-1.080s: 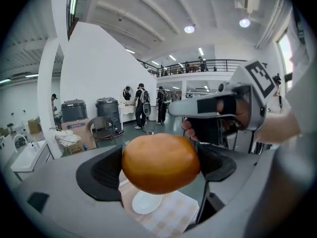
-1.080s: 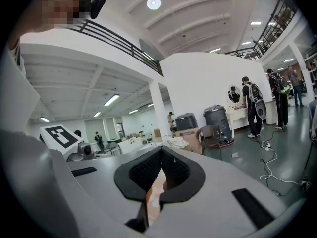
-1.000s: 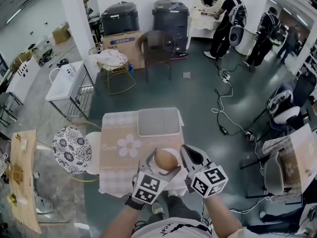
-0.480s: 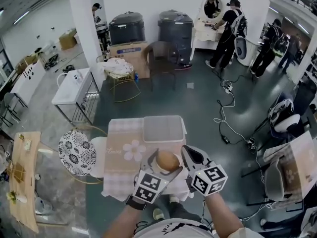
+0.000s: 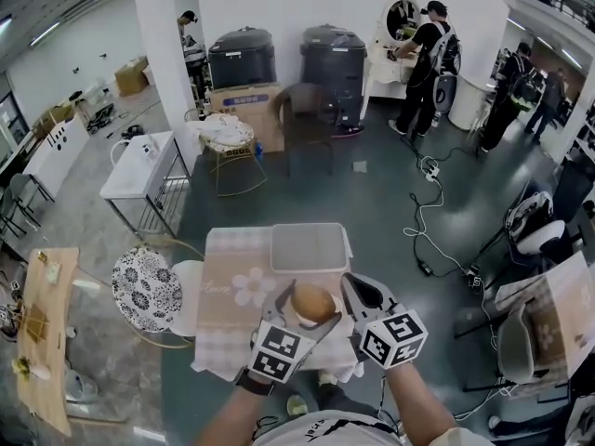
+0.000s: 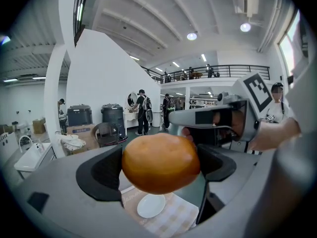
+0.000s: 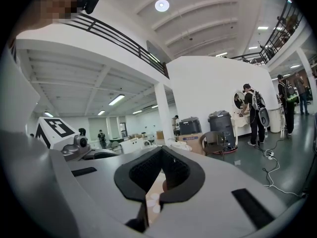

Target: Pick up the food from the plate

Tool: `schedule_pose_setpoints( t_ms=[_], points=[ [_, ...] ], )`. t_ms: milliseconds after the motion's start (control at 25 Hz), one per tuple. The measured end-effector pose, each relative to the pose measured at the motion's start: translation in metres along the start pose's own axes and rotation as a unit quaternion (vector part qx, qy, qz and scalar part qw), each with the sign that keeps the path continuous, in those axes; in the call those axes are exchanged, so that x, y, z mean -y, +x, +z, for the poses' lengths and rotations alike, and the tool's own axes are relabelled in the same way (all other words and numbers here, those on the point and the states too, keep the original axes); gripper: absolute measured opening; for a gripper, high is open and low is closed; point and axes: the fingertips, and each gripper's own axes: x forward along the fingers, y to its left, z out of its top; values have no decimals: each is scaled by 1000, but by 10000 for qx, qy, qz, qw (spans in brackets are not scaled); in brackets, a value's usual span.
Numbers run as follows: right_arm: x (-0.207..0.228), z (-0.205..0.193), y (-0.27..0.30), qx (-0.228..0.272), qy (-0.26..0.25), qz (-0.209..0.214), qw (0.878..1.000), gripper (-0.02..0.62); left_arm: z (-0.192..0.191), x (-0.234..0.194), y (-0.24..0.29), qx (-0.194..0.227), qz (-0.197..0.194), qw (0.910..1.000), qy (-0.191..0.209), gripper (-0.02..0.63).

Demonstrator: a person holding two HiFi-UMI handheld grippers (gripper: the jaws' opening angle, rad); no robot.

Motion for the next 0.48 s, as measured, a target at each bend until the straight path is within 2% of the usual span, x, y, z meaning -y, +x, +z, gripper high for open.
schedule_pose_setpoints(
  t_ms=[480],
  points=[
    [6, -3, 6, -48, -3, 46, 10000, 12, -3, -5, 8, -45, 61, 10000, -41, 461]
  ],
)
